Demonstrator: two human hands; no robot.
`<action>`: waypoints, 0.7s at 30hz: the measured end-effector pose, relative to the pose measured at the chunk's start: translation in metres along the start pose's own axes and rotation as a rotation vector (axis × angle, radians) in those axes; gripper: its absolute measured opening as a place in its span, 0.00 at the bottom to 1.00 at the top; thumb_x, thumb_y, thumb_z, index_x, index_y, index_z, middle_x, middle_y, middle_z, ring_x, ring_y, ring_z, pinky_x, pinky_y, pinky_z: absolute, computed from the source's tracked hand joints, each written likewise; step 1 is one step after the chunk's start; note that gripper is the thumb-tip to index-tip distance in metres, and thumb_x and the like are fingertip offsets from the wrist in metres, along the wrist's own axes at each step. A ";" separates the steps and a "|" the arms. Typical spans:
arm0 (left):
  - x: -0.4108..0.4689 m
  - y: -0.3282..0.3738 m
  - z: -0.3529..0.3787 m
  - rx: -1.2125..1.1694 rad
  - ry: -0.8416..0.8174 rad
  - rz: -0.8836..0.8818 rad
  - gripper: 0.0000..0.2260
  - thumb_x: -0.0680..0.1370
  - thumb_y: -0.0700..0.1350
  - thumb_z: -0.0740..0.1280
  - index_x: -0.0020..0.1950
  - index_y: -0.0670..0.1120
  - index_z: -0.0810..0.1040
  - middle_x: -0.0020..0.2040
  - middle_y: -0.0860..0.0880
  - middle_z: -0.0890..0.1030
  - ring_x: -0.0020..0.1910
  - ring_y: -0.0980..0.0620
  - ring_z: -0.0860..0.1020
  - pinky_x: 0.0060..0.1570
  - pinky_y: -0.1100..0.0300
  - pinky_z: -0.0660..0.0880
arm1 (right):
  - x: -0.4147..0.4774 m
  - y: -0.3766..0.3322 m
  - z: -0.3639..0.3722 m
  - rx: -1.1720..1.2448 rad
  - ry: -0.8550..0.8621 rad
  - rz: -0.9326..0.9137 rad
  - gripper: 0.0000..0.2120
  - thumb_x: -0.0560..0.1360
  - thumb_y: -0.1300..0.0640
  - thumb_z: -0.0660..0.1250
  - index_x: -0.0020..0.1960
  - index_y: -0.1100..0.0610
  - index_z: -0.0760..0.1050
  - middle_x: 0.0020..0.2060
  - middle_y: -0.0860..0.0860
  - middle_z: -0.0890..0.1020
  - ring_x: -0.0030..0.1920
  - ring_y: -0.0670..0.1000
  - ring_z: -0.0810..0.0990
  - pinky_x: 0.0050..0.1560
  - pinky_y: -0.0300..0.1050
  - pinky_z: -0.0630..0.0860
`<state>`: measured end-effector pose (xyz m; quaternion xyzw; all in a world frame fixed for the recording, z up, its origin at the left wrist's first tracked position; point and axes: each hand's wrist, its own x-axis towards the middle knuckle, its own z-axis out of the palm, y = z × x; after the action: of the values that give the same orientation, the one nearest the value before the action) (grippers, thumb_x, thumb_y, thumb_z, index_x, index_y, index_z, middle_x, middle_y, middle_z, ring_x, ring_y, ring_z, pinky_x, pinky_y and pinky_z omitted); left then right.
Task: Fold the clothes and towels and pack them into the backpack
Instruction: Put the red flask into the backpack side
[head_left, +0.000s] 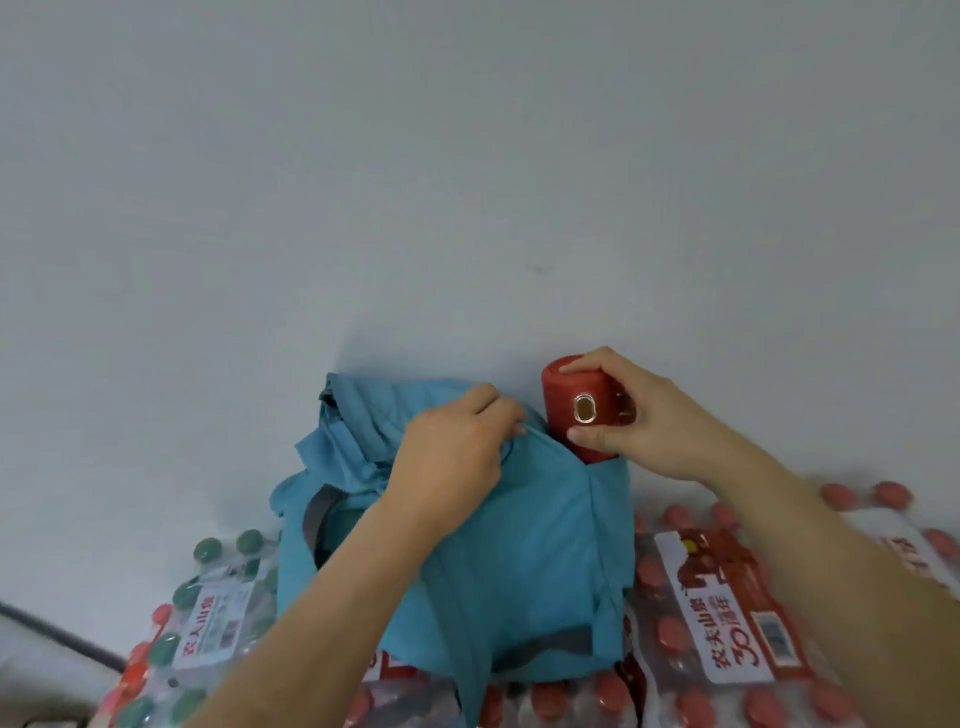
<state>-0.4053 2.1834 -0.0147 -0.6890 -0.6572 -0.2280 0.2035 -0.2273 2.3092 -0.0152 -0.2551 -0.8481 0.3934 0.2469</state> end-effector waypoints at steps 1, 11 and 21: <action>-0.003 0.004 0.006 -0.022 -0.022 0.004 0.11 0.75 0.47 0.59 0.43 0.46 0.80 0.38 0.49 0.78 0.26 0.45 0.76 0.21 0.58 0.72 | -0.006 0.010 0.001 0.023 0.029 0.029 0.23 0.68 0.53 0.76 0.55 0.37 0.69 0.50 0.43 0.80 0.48 0.45 0.81 0.55 0.50 0.78; -0.001 0.022 0.011 -0.136 -0.453 0.085 0.09 0.80 0.47 0.61 0.54 0.49 0.79 0.48 0.52 0.78 0.46 0.50 0.78 0.46 0.53 0.74 | -0.035 0.037 0.001 -0.086 0.264 0.160 0.25 0.71 0.51 0.72 0.63 0.42 0.64 0.60 0.49 0.74 0.60 0.51 0.75 0.58 0.46 0.73; 0.012 0.022 -0.010 0.083 -0.723 0.173 0.24 0.80 0.46 0.54 0.75 0.60 0.54 0.57 0.53 0.75 0.51 0.49 0.76 0.46 0.54 0.74 | -0.067 0.018 0.051 -0.742 0.365 -0.164 0.14 0.67 0.57 0.69 0.52 0.49 0.79 0.41 0.49 0.67 0.43 0.52 0.68 0.41 0.47 0.67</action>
<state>-0.3834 2.1864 0.0012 -0.7693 -0.6345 0.0750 0.0045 -0.2041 2.2497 -0.0730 -0.3236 -0.8922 -0.0111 0.3150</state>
